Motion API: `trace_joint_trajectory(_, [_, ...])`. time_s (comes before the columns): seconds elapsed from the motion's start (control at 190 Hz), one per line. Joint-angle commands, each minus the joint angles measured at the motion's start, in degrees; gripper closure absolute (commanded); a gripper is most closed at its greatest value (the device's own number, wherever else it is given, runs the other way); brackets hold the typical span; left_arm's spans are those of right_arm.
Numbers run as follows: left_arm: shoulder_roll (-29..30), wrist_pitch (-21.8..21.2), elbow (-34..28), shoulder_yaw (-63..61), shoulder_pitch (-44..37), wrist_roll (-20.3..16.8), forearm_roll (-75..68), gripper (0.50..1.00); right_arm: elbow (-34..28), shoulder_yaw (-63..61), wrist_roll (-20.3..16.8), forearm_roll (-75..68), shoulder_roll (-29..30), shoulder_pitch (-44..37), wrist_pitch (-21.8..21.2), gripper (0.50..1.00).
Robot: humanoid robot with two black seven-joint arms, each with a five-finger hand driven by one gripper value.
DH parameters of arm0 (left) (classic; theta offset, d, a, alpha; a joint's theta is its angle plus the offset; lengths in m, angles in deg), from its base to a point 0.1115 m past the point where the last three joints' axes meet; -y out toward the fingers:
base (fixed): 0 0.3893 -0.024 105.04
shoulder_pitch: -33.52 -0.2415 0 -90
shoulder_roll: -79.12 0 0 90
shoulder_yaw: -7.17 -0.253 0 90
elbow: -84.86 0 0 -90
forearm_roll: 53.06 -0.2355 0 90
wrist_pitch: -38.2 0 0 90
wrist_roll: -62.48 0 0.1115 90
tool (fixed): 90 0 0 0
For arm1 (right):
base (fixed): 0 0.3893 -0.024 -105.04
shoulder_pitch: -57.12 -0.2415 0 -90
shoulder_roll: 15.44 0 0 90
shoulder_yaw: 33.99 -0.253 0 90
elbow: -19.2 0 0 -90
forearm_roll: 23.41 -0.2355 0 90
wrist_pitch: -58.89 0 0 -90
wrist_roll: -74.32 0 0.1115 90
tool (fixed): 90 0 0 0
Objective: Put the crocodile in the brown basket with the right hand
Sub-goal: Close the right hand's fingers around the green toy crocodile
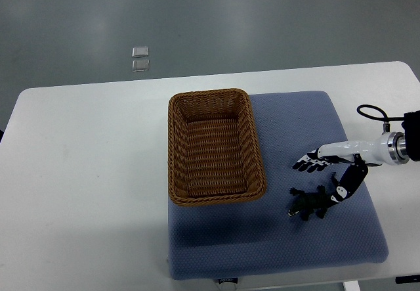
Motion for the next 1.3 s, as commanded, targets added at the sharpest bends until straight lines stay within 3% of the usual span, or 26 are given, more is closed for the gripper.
trace_joint_trajectory(0.0, [0.0,0.1,-0.1,0.0,0.0,0.0,0.0,0.5,0.2,-1.1,0.1,1.0,0.2,1.8,0.2,0.576])
trace_joint_trajectory(0.695, [0.0,0.0,-0.2,0.0,0.0,0.0,0.0,0.5,2.3,-1.4,3.7,9.4,2.2,7.6,6.9,0.599])
trace_joint_trajectory(0.848, [0.0,0.0,-0.2,0.0,0.0,0.0,0.0,0.5,2.9,-1.4,4.9,11.3,2.5,8.6,8.4,0.722])
trace_joint_trajectory(0.927, [0.0,0.0,-0.2,0.0,0.0,0.0,0.0,0.5,2.9,-1.4,5.5,12.2,2.3,8.8,8.8,0.889])
trace_joint_trajectory(1.011, [0.0,0.0,-0.2,0.0,0.0,0.0,0.0,0.5,2.9,-1.5,6.6,13.0,2.2,8.8,8.9,0.987])
trace_joint_trajectory(1.295, [0.0,0.0,-0.2,0.0,0.0,0.0,0.0,0.5,2.9,-1.6,7.5,13.2,1.4,8.0,8.8,1.0])
